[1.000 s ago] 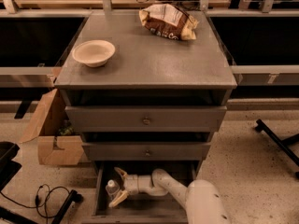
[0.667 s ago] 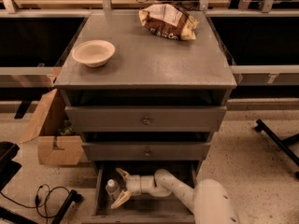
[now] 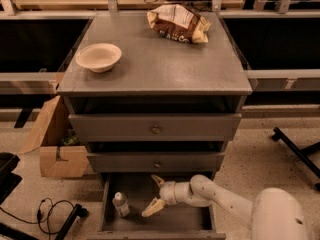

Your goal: Place blue plastic bottle into bottom drawer

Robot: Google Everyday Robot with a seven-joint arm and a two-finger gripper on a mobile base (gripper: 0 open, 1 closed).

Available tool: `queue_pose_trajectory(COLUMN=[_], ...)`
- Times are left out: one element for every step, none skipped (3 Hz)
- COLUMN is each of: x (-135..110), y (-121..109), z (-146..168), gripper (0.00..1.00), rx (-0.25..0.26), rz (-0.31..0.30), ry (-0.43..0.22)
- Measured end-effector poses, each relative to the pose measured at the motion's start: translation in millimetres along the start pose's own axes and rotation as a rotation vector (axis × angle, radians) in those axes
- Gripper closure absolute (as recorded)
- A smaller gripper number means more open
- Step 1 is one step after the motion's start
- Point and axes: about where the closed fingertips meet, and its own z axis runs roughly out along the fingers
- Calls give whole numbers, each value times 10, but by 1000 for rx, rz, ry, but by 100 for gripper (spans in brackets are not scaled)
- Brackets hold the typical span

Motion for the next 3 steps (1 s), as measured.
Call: queue_pose_trajectory(x=[-9,-151,-360], y=[-93,-71,90], z=[-633,-984,-1102], gripper=[0,0,0], rx=[109,188,187], rz=[71,131,159], ry=[175,336,367])
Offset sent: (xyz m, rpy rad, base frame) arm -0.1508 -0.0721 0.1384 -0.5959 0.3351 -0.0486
